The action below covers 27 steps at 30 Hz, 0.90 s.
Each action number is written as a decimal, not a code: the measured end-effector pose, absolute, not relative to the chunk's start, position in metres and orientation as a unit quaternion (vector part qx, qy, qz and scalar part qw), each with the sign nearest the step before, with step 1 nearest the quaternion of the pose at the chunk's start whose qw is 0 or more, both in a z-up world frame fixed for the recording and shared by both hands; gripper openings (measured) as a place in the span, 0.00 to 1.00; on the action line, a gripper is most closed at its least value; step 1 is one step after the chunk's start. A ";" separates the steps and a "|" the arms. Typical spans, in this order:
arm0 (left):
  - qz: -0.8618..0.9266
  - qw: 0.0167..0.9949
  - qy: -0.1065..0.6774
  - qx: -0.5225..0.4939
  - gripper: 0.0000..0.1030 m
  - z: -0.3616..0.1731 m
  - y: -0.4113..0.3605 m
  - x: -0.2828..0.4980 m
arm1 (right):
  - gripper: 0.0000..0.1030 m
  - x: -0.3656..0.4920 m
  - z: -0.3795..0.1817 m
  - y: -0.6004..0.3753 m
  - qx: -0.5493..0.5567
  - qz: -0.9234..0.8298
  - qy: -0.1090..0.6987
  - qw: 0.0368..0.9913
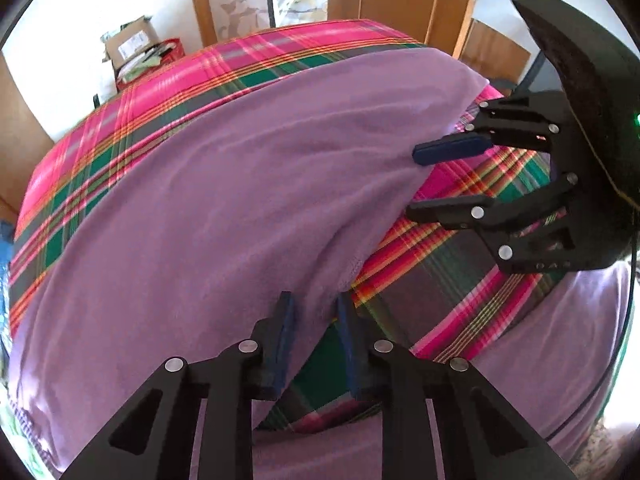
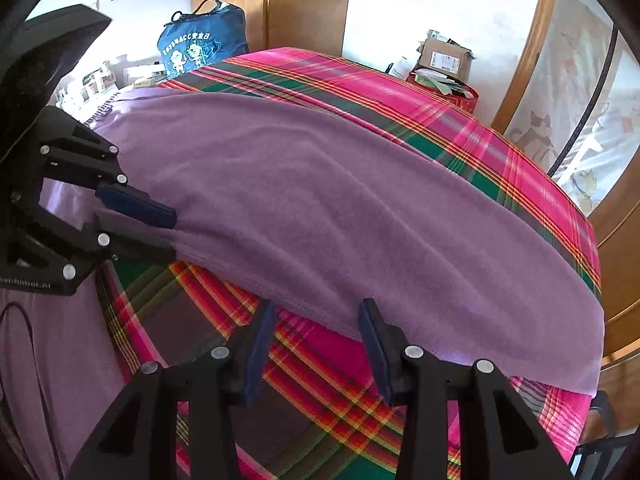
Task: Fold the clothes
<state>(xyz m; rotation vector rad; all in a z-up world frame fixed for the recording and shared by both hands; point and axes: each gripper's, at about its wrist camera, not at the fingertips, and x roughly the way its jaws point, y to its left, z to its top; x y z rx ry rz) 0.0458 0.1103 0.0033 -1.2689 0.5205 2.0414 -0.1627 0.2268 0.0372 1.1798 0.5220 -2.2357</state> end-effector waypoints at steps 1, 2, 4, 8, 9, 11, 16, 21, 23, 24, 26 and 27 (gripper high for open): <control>0.783 0.335 0.201 -0.484 0.24 0.002 0.112 0.046 | 0.43 -0.163 0.037 0.227 0.439 -0.833 0.192 0.277; 0.784 0.335 0.203 -0.482 0.24 0.003 0.113 0.047 | 0.43 -0.163 0.037 0.227 0.439 -0.833 0.190 0.277; 0.785 0.337 0.206 -0.477 0.24 0.004 0.115 0.050 | 0.43 -0.163 0.037 0.228 0.439 -0.834 0.187 0.277; 0.783 0.338 0.206 -0.480 0.23 0.002 0.118 0.049 | 0.43 -0.162 0.037 0.229 0.438 -0.836 0.184 0.276; 0.784 0.338 0.208 -0.478 0.16 0.002 0.118 0.050 | 0.43 -0.162 0.037 0.229 0.436 -0.836 0.186 0.275; 0.785 0.338 0.217 -0.472 0.10 0.001 0.120 0.052 | 0.43 -0.160 0.041 0.233 0.428 -0.843 0.187 0.268; 0.785 0.339 0.217 -0.471 0.05 0.001 0.121 0.051 | 0.43 -0.170 0.050 0.257 0.430 -0.860 0.134 0.238; 0.784 0.359 0.219 -0.457 0.04 0.009 0.117 0.061 | 0.43 -0.165 0.056 0.262 0.422 -0.864 0.119 0.249; 0.781 0.366 0.211 -0.460 0.04 0.012 0.112 0.060 | 0.43 -0.163 0.056 0.258 0.423 -0.861 0.127 0.251; 0.778 0.370 0.206 -0.465 0.04 0.012 0.111 0.058 | 0.42 -0.162 0.055 0.257 0.423 -0.861 0.128 0.253; 0.773 0.376 0.196 -0.471 0.04 0.012 0.106 0.055 | 0.43 -0.163 0.055 0.255 0.423 -0.861 0.125 0.254; 0.772 0.378 0.195 -0.471 0.04 0.012 0.105 0.055 | 0.43 -0.164 0.056 0.254 0.423 -0.861 0.122 0.254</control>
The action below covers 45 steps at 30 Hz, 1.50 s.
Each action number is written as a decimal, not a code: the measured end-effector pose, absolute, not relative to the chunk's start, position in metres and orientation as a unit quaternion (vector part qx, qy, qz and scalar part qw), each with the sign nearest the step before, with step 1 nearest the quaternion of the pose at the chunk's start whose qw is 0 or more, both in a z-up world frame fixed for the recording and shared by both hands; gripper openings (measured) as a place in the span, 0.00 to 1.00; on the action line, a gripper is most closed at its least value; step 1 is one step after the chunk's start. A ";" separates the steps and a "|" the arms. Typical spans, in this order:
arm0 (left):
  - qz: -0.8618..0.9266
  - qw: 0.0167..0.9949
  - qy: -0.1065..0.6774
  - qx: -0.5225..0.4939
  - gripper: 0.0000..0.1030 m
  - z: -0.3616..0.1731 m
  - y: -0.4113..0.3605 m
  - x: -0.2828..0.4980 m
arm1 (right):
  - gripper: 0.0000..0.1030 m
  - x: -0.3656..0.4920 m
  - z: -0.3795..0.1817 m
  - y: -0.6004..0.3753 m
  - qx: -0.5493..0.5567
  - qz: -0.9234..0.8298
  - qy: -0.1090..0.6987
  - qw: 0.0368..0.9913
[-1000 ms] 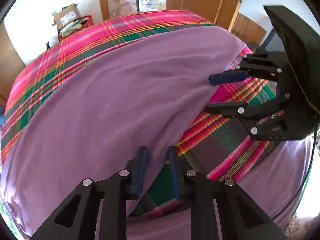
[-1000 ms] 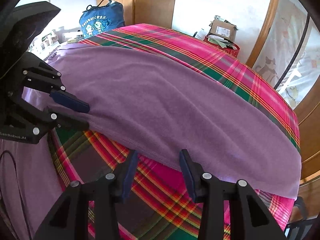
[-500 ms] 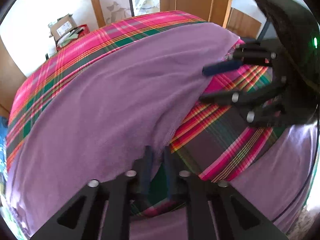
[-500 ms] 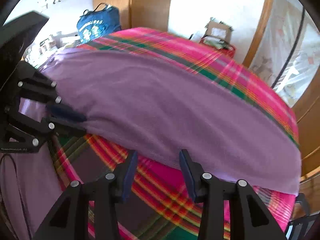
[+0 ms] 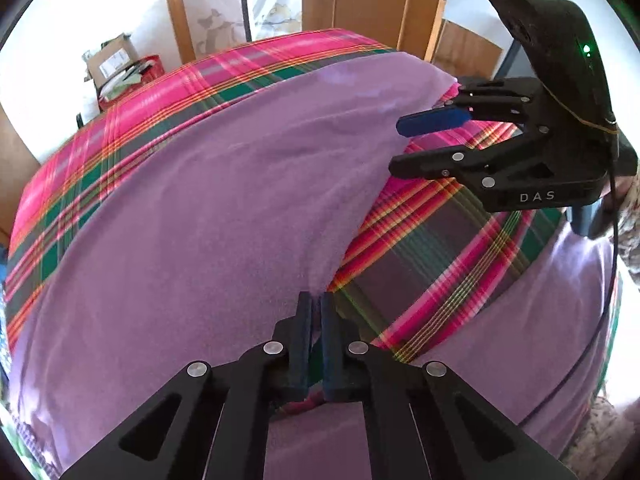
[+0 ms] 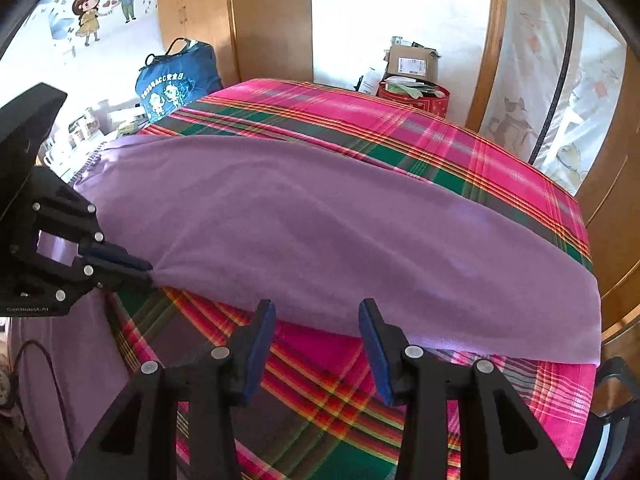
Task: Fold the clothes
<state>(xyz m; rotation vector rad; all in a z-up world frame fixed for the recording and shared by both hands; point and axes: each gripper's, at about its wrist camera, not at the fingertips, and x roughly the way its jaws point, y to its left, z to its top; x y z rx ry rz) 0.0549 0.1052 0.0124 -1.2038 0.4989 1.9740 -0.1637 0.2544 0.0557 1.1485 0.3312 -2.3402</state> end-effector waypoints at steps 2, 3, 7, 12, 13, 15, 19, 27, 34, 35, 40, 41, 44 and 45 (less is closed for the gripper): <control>0.773 0.382 0.197 -0.466 0.04 0.014 0.104 0.056 | 0.43 -0.165 0.057 0.253 0.422 -0.862 0.114 0.255; 0.773 0.384 0.195 -0.466 0.04 0.014 0.104 0.056 | 0.43 -0.165 0.057 0.252 0.422 -0.863 0.112 0.255; 0.769 0.383 0.188 -0.475 0.04 0.011 0.101 0.055 | 0.43 -0.165 0.058 0.243 0.419 -0.861 0.106 0.269; 0.768 0.379 0.191 -0.479 0.04 0.005 0.105 0.056 | 0.42 -0.177 0.048 0.232 0.430 -0.858 0.101 0.261; 0.767 0.379 0.192 -0.480 0.04 0.004 0.104 0.055 | 0.42 -0.178 0.045 0.231 0.434 -0.857 0.099 0.259; 0.765 0.380 0.191 -0.483 0.04 0.002 0.102 0.054 | 0.42 -0.178 0.039 0.232 0.445 -0.854 0.104 0.250; 0.765 0.381 0.187 -0.485 0.04 0.001 0.101 0.050 | 0.43 -0.171 0.037 0.243 0.445 -0.858 0.092 0.241; 0.770 0.378 0.162 -0.487 0.05 0.008 0.092 0.046 | 0.42 -0.168 0.050 0.245 0.436 -0.864 0.094 0.234; 0.793 0.336 0.125 -0.492 0.06 0.019 0.064 0.027 | 0.39 -0.205 0.056 0.236 0.431 -0.874 0.073 0.213; 0.797 0.329 0.118 -0.492 0.06 0.021 0.056 0.025 | 0.37 -0.212 0.054 0.234 0.434 -0.874 0.067 0.209; 0.815 0.284 0.093 -0.496 0.07 0.026 0.012 0.012 | 0.32 -0.218 0.040 0.234 0.450 -0.867 0.058 0.207; 0.818 0.275 0.088 -0.498 0.07 0.026 0.004 0.006 | 0.32 -0.217 0.039 0.236 0.447 -0.869 0.057 0.206; 0.825 0.249 0.074 -0.502 0.07 0.027 -0.018 -0.011 | 0.31 -0.211 0.038 0.240 0.442 -0.873 0.062 0.199; 0.827 0.242 0.069 -0.502 0.09 0.028 -0.027 -0.015 | 0.31 -0.210 0.038 0.242 0.442 -0.873 0.065 0.197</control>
